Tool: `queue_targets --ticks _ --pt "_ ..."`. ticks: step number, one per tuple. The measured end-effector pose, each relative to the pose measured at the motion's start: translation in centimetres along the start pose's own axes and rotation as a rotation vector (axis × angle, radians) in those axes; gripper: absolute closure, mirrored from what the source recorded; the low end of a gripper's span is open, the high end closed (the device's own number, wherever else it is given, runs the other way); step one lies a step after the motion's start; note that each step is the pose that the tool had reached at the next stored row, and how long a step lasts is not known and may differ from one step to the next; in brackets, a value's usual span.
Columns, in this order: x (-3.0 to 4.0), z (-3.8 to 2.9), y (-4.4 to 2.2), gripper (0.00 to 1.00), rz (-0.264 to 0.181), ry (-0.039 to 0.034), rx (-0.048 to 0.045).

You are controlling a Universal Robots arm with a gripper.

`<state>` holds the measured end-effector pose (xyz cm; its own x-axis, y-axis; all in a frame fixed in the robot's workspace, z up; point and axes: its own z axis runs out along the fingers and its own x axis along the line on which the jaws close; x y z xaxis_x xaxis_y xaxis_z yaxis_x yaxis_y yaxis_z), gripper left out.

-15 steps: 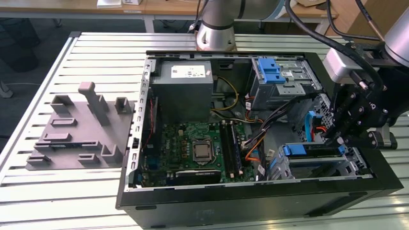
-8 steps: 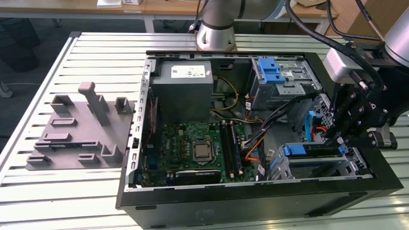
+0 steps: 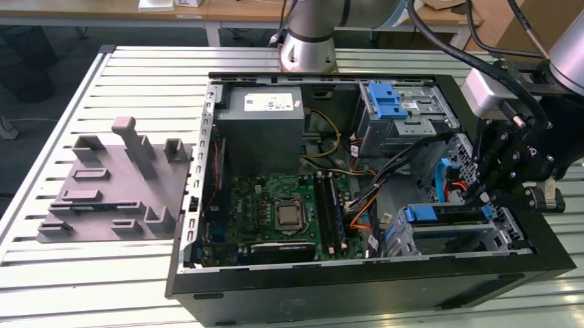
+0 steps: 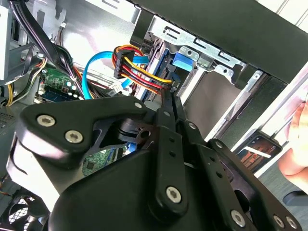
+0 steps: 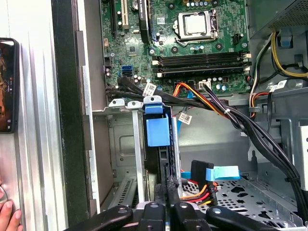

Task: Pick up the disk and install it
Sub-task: 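Insert the first disk wire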

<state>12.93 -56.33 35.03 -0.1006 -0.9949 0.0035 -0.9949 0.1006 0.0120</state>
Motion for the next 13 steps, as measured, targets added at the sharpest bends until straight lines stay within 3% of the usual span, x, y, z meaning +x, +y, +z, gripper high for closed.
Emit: queue_targets --ticks 4,5,13 --pt "0.0 0.0 0.0 0.85 0.0 0.0001 0.0" --pt "0.0 0.0 0.0 0.89 0.0 0.0 0.0" --pt "0.0 -0.01 0.0 0.89 0.0 0.0 0.0"
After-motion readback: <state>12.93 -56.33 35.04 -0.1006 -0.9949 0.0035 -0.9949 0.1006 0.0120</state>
